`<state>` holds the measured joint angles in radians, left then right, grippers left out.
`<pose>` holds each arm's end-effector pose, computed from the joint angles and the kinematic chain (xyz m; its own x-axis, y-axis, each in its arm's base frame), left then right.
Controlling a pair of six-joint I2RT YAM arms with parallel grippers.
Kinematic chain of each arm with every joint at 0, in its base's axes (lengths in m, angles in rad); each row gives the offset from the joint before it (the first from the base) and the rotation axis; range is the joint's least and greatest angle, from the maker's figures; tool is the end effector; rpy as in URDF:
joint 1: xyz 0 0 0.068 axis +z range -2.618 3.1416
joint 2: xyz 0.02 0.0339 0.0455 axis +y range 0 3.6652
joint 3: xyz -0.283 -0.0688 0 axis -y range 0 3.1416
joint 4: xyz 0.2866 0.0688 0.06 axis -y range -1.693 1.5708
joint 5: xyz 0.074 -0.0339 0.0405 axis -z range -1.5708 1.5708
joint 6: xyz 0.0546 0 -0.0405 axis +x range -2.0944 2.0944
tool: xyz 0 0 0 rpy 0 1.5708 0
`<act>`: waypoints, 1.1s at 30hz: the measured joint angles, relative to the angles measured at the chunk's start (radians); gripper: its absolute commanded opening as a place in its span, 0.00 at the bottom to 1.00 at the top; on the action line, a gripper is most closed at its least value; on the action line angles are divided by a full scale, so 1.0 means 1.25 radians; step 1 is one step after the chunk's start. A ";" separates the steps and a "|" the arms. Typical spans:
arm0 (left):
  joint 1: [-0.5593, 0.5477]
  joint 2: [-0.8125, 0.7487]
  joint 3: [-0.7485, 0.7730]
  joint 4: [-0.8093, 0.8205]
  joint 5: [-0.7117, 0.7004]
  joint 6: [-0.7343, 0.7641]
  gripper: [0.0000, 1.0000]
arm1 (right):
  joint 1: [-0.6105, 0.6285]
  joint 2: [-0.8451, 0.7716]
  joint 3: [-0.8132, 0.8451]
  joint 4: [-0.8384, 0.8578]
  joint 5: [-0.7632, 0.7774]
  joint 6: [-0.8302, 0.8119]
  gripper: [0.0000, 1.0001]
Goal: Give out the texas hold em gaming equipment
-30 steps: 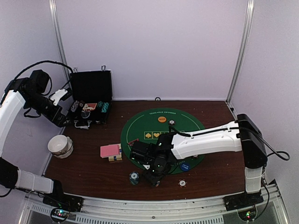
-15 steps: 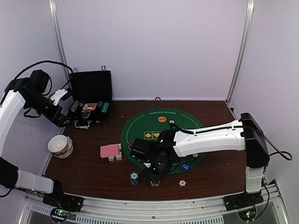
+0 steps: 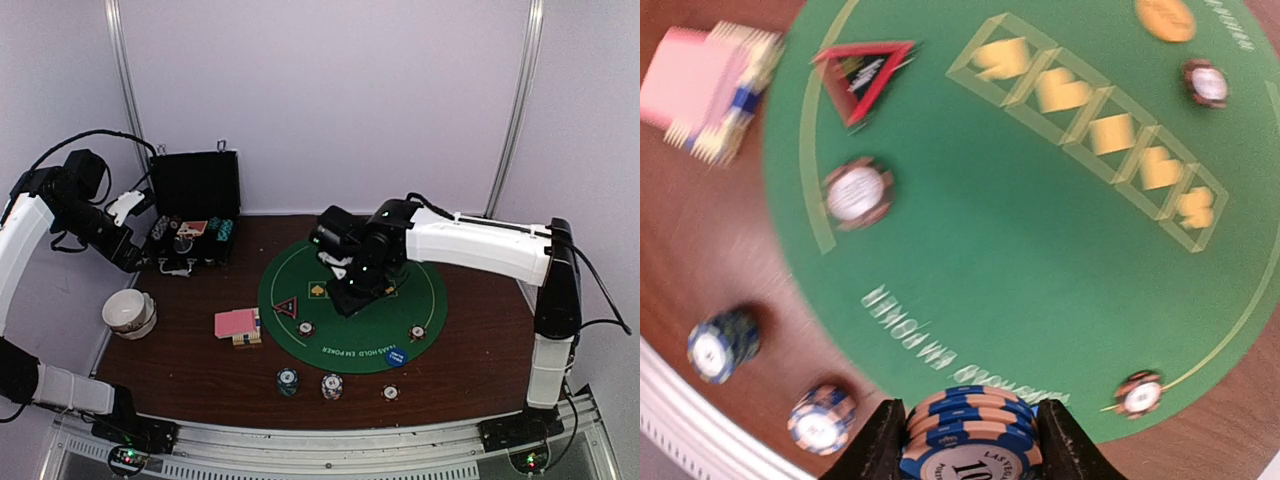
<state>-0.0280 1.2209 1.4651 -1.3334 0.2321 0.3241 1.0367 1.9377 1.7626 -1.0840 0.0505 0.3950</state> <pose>0.2450 -0.0194 0.3942 -0.7972 0.3324 -0.5040 0.4089 0.9114 -0.0457 0.2333 0.3890 0.2645 -0.7750 -0.5554 -0.3015 -0.5997 0.7968 0.0737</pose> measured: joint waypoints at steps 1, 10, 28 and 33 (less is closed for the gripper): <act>0.000 0.000 0.000 0.000 0.000 0.000 0.98 | -0.033 -0.001 0.009 -0.002 0.007 -0.005 0.27; 0.000 0.000 0.000 0.000 0.000 0.000 0.98 | -0.245 0.045 0.087 0.002 0.045 -0.048 0.26; 0.000 0.000 0.000 0.000 0.000 0.008 0.98 | -0.406 0.378 0.349 0.011 0.054 -0.081 0.26; 0.000 0.000 0.000 0.000 0.000 0.009 0.98 | -0.421 0.407 0.388 0.008 0.050 -0.081 0.28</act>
<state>-0.0280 1.2209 1.4647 -1.3331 0.2317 0.3355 0.5110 2.4470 2.2475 -1.0744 0.1135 0.2939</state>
